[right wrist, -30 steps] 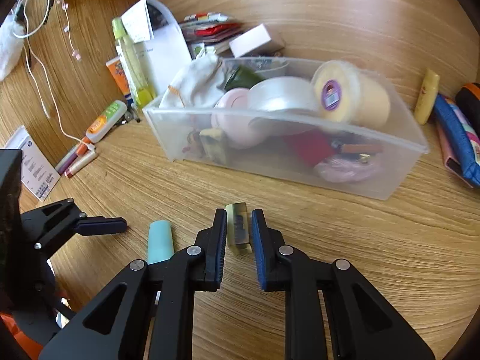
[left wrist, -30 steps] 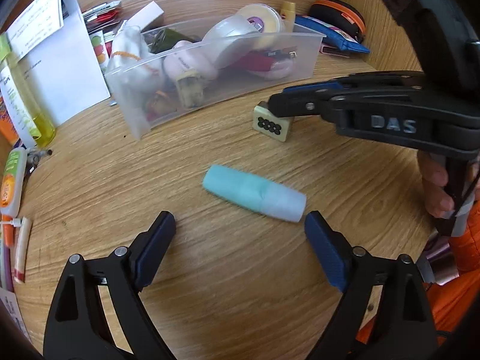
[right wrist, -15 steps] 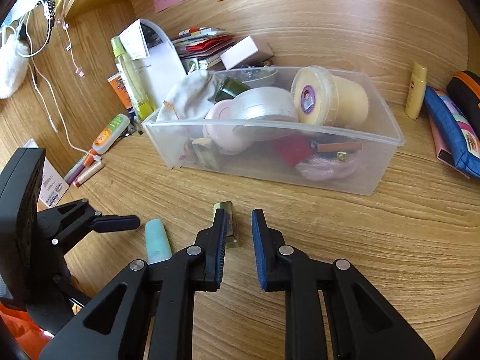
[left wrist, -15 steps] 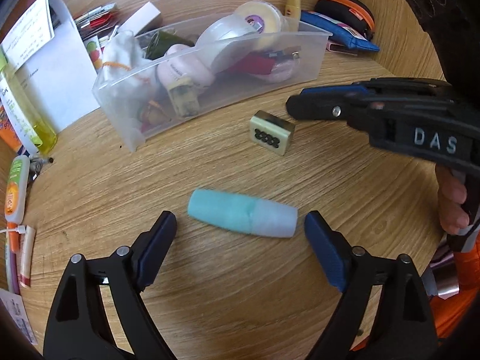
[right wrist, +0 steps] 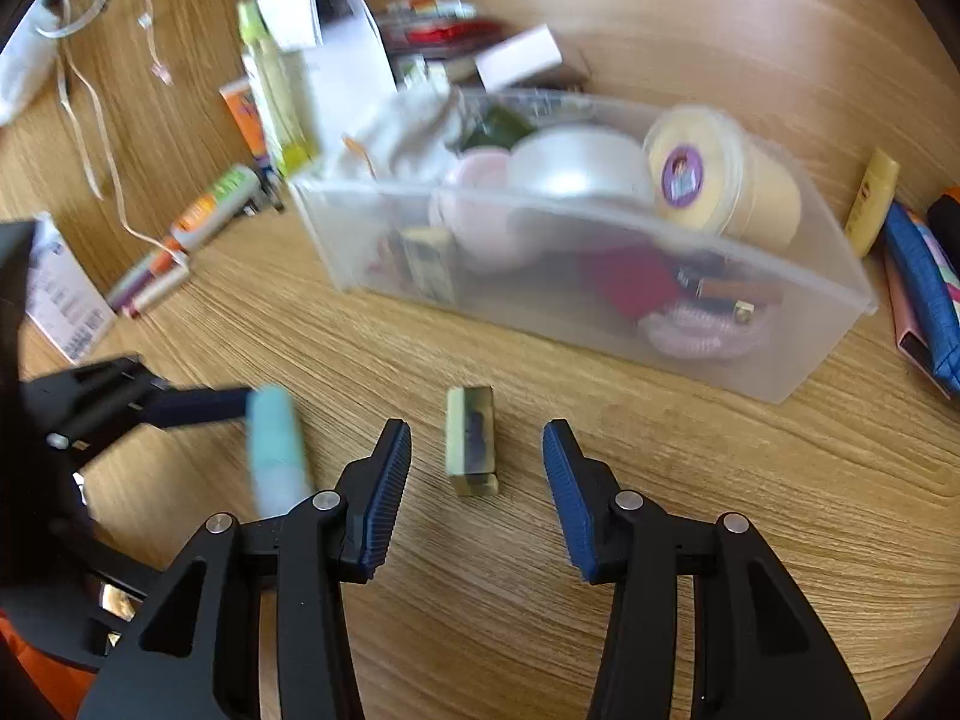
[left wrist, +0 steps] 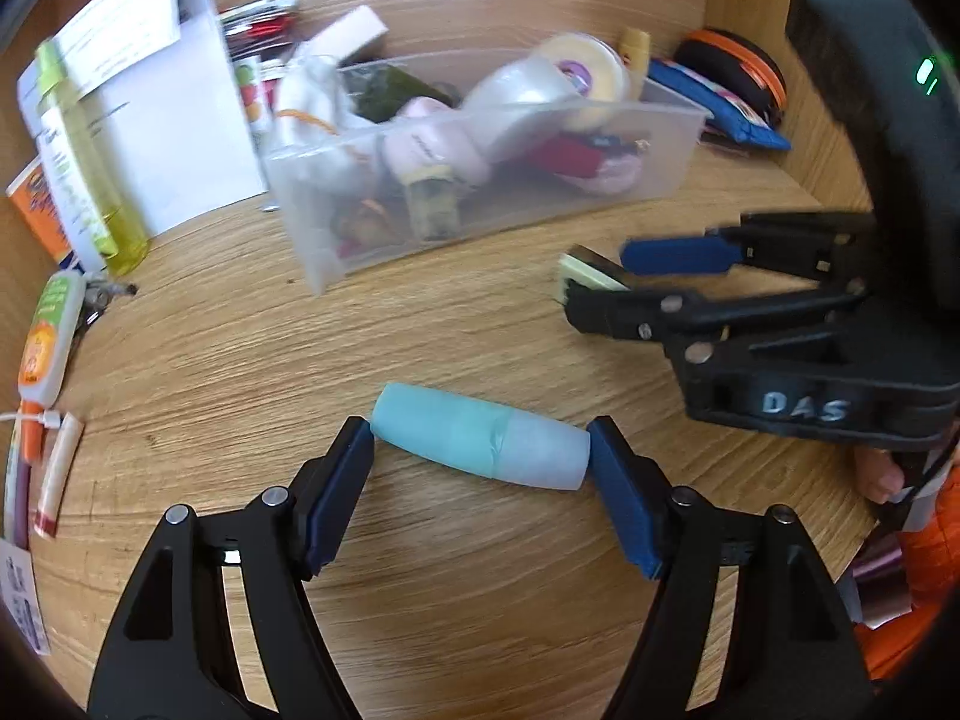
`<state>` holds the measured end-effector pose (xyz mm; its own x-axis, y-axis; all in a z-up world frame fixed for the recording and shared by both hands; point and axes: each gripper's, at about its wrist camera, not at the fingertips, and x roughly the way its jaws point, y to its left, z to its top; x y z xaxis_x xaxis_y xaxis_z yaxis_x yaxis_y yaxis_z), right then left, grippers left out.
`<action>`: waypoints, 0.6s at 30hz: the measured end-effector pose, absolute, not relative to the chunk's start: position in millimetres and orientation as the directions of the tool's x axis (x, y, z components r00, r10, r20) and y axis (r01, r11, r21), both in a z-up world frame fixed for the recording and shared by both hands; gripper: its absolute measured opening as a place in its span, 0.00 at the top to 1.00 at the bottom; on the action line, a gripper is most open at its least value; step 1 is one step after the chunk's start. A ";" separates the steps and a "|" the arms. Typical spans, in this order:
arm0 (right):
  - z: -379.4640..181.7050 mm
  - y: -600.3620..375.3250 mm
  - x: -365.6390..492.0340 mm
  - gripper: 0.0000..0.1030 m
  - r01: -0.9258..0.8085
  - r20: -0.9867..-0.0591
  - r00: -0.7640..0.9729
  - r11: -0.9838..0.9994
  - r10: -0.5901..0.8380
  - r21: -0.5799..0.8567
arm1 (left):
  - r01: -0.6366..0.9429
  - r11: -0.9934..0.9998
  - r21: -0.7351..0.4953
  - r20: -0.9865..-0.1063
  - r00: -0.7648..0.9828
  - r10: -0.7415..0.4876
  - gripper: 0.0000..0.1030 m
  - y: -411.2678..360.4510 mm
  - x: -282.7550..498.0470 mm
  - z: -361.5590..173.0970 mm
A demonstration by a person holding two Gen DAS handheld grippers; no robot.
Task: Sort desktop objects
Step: 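Grasp the mint-green tube with the left tool while the right tool grasps the small square block, then carry the mint-green tube and square block over the clear bin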
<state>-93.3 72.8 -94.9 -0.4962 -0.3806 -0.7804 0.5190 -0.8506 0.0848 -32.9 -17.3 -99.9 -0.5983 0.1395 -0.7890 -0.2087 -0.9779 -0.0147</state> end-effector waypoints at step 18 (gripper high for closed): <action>-56.2 98.6 -93.1 0.86 0.487 -0.686 -0.564 -0.856 -0.459 0.172 | -0.134 -0.982 -0.135 -0.700 -0.689 0.190 0.30 -59.1 -44.1 -58.5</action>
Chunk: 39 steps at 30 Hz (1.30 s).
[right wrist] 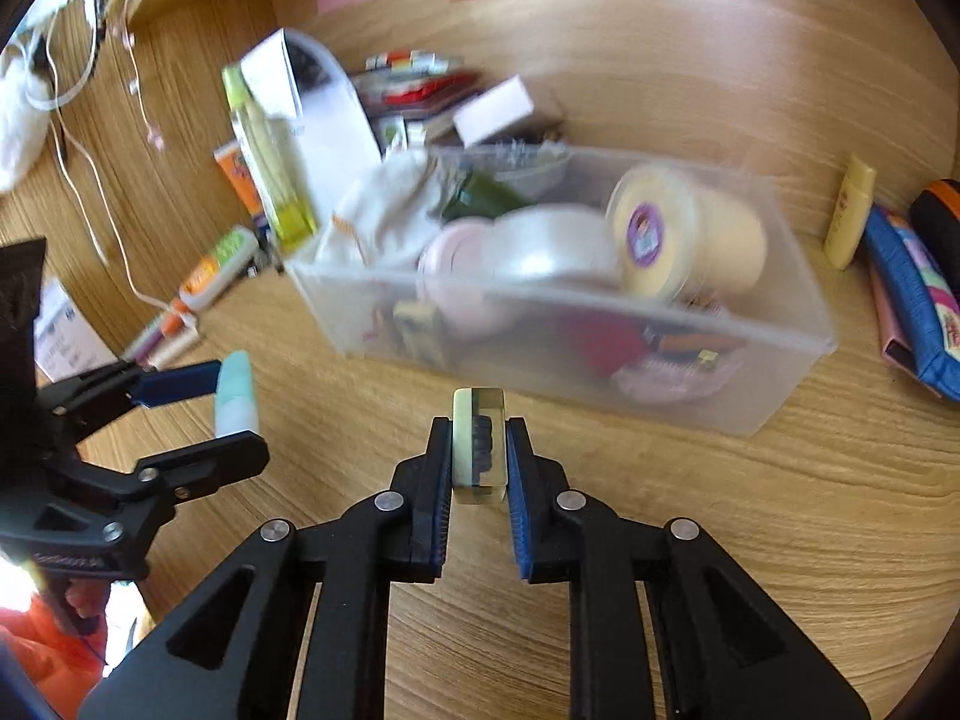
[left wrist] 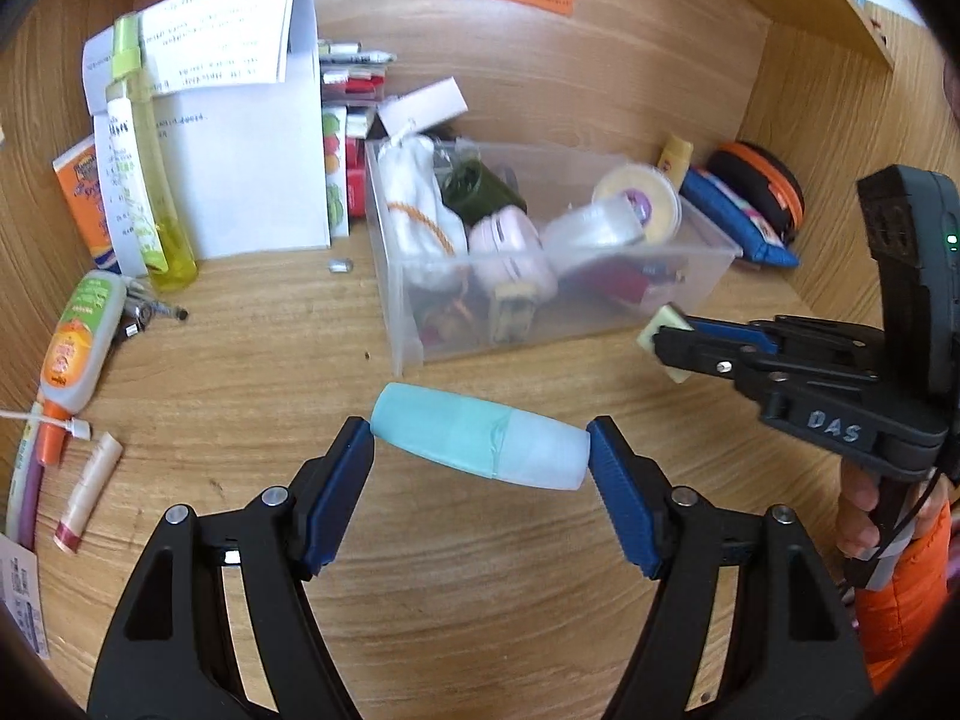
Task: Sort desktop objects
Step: 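Carry the mint-green tube and square block over the clear bin, then open the left tool to drop the tube while the right tool drops the block into the bin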
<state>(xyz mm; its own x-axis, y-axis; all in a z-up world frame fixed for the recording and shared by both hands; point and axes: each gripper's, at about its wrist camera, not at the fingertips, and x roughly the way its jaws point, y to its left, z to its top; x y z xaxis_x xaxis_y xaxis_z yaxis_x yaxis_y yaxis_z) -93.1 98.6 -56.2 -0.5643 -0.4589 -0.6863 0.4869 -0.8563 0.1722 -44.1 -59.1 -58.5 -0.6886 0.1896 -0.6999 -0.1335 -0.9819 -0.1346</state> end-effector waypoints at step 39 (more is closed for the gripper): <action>-47.3 145.3 -159.0 0.77 0.286 -0.628 -0.734 -0.957 -0.257 0.057 | -0.150 -0.989 0.002 -0.667 -0.736 0.110 0.28 -34.5 -156.3 -36.8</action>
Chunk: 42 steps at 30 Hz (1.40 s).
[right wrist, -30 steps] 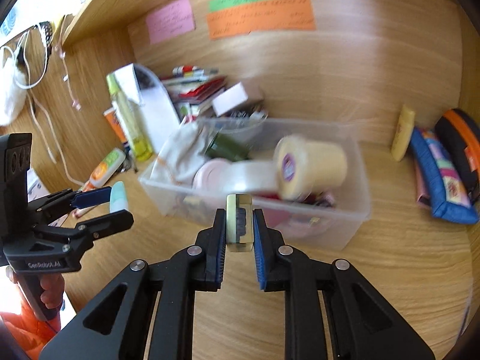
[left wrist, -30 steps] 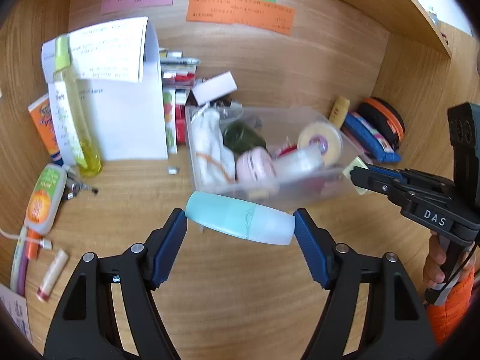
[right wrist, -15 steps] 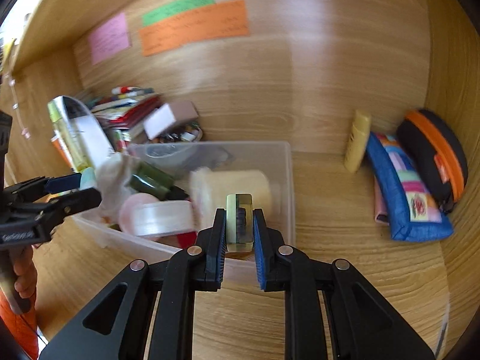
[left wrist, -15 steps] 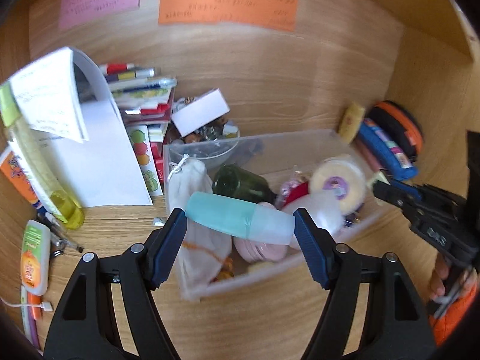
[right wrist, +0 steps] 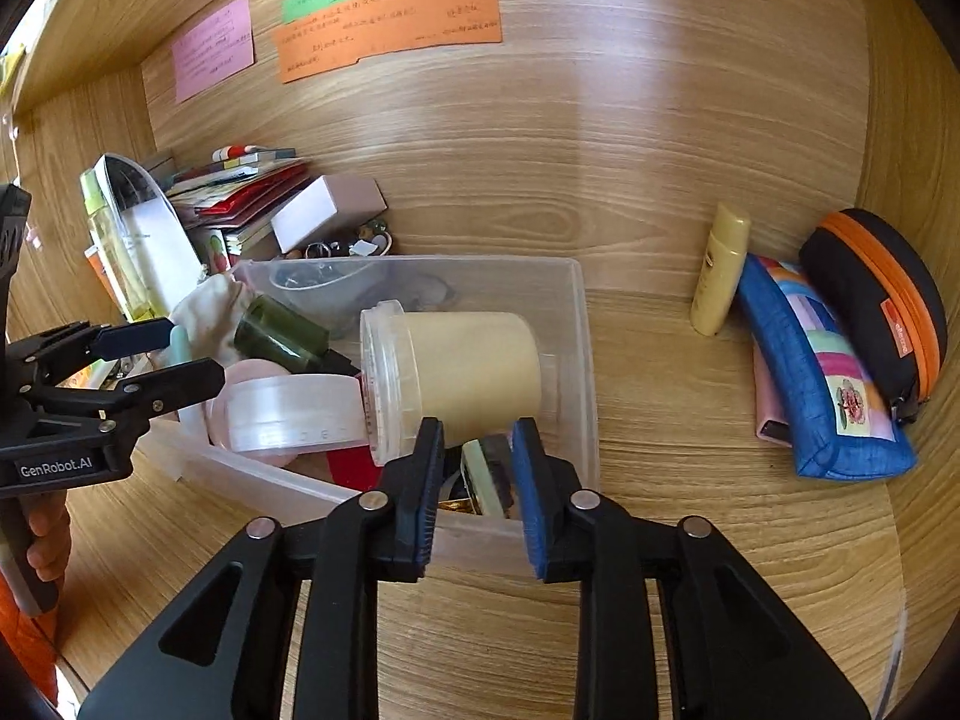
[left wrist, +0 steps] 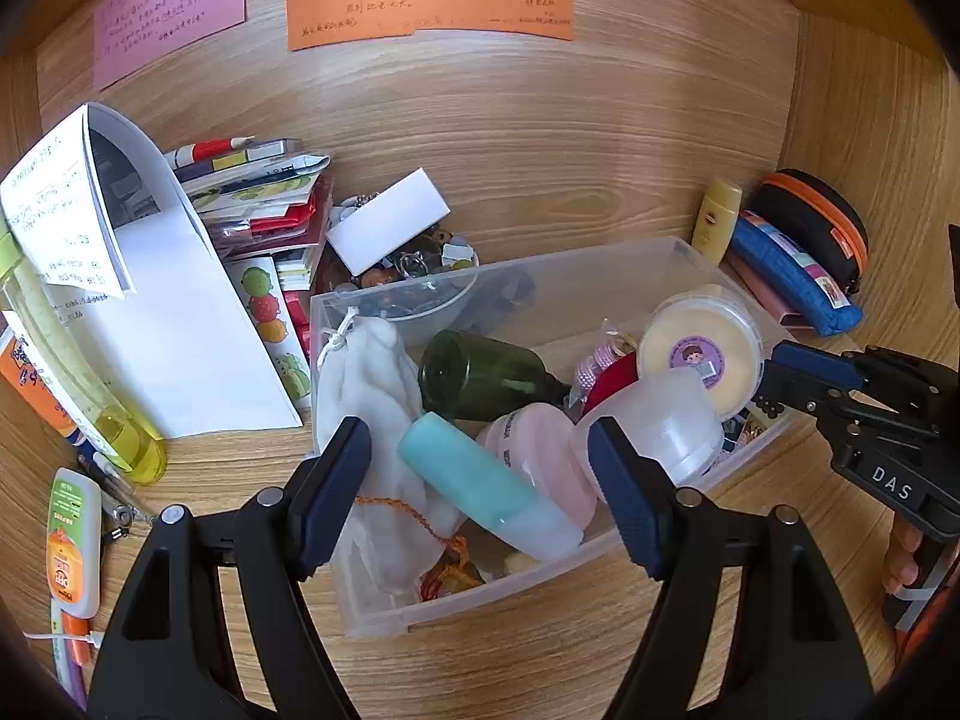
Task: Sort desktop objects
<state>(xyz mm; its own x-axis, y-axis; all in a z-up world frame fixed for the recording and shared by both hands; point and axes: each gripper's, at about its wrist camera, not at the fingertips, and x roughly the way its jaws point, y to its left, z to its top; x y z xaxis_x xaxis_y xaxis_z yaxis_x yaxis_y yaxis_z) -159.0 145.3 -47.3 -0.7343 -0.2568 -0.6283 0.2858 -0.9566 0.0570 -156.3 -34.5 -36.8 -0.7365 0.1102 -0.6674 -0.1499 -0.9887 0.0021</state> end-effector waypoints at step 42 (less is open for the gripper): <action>0.6 147.7 -71.2 0.03 0.351 -0.522 -0.798 -0.936 -0.303 0.006 | -0.067 -0.998 0.018 -0.581 -0.813 0.044 0.04 -30.7 -63.2 -2.4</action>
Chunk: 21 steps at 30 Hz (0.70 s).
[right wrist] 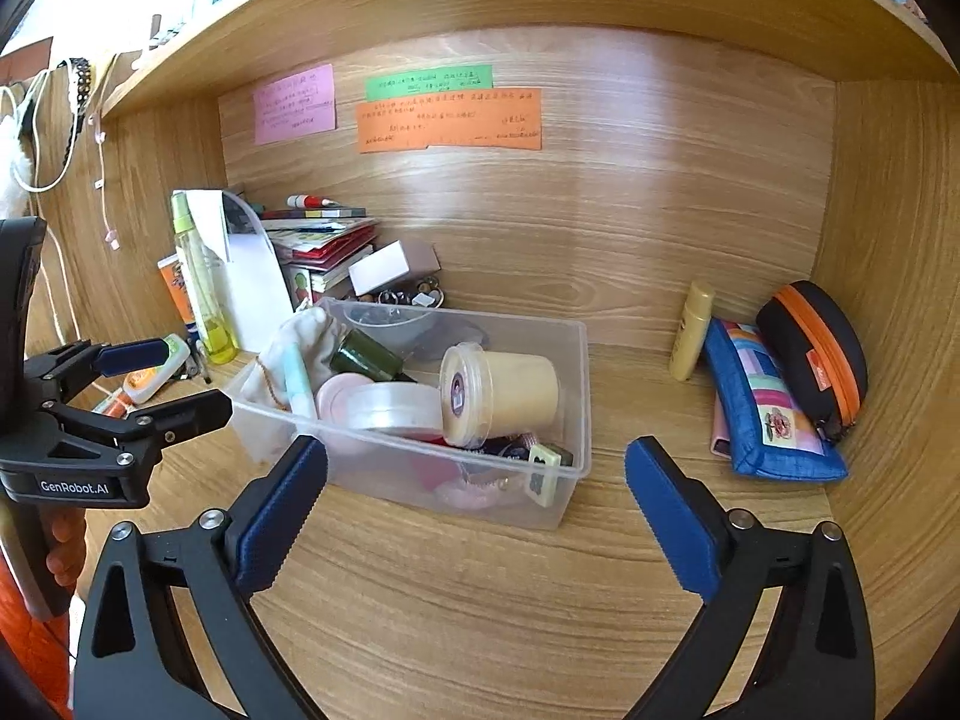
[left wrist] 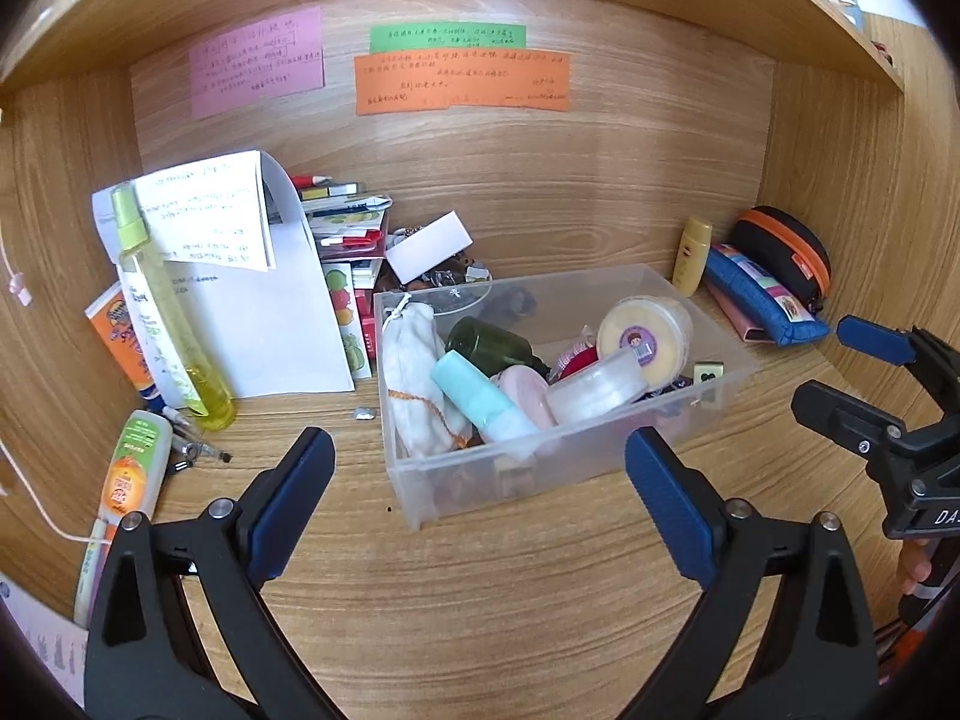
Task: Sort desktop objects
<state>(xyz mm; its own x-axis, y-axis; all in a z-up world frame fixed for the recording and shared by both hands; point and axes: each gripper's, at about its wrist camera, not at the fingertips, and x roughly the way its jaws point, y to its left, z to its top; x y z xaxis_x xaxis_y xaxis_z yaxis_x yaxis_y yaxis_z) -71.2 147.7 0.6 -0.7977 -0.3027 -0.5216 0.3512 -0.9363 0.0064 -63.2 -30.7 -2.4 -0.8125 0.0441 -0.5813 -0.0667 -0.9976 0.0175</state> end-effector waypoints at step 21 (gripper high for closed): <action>10.3 149.7 -44.8 0.03 0.379 -0.491 -0.810 -0.925 -0.320 -0.021 | -0.110 -0.993 0.038 -0.568 -0.820 0.069 0.04 -6.2 -38.3 -4.0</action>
<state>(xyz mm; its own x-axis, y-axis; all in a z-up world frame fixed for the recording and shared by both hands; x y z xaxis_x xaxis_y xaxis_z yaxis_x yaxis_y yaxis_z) -44.8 149.7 10.3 -0.8100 -0.3204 -0.4912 0.3785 -0.9254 -0.0206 -38.3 -6.2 -4.0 -0.8204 0.0686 -0.5677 -0.1096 -0.9932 0.0383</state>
